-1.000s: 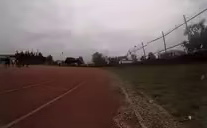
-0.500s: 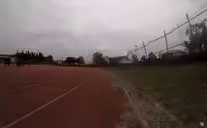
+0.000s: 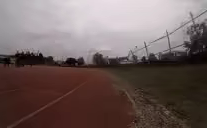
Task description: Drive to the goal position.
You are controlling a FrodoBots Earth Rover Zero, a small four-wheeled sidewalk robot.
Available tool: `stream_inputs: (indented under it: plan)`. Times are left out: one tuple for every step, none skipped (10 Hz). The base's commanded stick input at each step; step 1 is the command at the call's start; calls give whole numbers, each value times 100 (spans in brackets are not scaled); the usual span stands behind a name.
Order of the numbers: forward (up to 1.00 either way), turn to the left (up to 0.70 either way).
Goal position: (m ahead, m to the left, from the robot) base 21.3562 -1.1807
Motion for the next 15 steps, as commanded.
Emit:
stream_inputs:
  plan:
    - [15,48]
    - [0,70]
    - [0,70]
    - [0,70]
    - [0,70]
    - [0,70]
    - [0,70]
    - [0,70]
    - [0,70]
    - [0,70]
    - [0,70]
    - [0,70]
    - [0,70]
    - [0,70]
    - [0,70]
